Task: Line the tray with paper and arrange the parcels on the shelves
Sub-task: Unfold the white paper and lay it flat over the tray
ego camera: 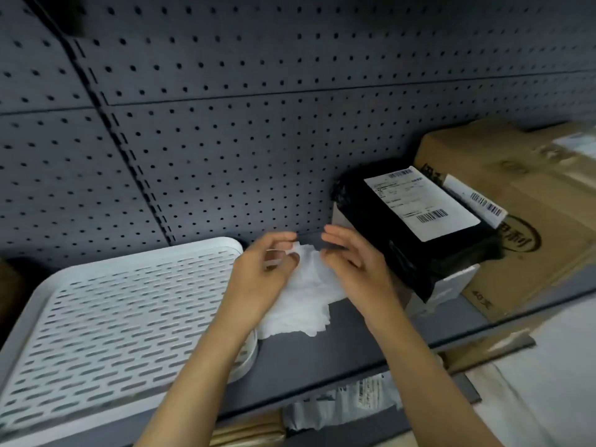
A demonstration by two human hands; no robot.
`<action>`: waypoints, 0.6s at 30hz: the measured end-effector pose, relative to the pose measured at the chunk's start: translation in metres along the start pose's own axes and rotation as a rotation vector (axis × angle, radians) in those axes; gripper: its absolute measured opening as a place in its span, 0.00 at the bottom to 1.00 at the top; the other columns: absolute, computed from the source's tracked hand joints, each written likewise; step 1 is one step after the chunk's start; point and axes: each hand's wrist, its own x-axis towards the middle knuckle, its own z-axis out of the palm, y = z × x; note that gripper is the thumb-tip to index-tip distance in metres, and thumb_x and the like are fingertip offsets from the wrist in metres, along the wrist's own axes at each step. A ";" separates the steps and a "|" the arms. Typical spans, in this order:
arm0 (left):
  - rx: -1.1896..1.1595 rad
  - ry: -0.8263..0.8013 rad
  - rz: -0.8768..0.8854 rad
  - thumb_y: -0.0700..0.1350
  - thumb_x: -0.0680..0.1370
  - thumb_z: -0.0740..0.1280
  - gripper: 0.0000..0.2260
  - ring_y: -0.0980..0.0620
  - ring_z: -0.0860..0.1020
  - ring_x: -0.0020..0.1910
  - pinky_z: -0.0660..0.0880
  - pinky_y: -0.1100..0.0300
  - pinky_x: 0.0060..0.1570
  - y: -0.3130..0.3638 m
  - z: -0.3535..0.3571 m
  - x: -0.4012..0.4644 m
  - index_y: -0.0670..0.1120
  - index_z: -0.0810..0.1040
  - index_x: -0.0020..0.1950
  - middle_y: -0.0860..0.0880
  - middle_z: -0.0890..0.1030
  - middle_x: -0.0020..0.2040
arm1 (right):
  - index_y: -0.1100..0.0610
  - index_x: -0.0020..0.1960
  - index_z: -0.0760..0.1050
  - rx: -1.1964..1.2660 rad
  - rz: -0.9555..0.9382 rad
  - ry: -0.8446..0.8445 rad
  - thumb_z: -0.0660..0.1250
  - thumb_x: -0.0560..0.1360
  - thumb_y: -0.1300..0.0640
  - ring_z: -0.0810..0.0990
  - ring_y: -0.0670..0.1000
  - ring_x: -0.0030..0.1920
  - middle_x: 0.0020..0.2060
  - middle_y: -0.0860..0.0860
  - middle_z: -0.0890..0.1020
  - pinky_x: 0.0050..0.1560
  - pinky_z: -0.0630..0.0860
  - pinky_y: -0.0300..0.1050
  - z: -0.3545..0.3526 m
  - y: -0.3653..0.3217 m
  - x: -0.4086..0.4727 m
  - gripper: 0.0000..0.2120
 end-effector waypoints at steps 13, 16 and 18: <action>0.933 -0.337 0.180 0.60 0.74 0.67 0.19 0.56 0.77 0.64 0.76 0.58 0.54 -0.011 0.020 -0.006 0.62 0.78 0.65 0.60 0.78 0.65 | 0.46 0.60 0.79 -0.070 0.157 -0.020 0.62 0.79 0.67 0.80 0.37 0.57 0.59 0.41 0.83 0.54 0.73 0.29 -0.003 0.049 -0.003 0.19; 0.977 -0.313 0.191 0.60 0.76 0.65 0.16 0.54 0.81 0.59 0.76 0.59 0.51 -0.009 0.021 -0.004 0.60 0.80 0.61 0.59 0.82 0.62 | 0.42 0.57 0.78 -0.068 0.129 0.013 0.63 0.79 0.67 0.80 0.32 0.53 0.57 0.40 0.82 0.51 0.73 0.27 -0.004 0.042 -0.003 0.20; 0.953 -0.286 0.185 0.60 0.77 0.63 0.14 0.53 0.82 0.57 0.76 0.58 0.50 -0.008 0.021 -0.003 0.60 0.81 0.60 0.59 0.84 0.59 | 0.44 0.57 0.78 -0.072 0.084 0.025 0.63 0.79 0.67 0.80 0.33 0.52 0.57 0.41 0.83 0.51 0.74 0.27 -0.005 0.032 -0.002 0.19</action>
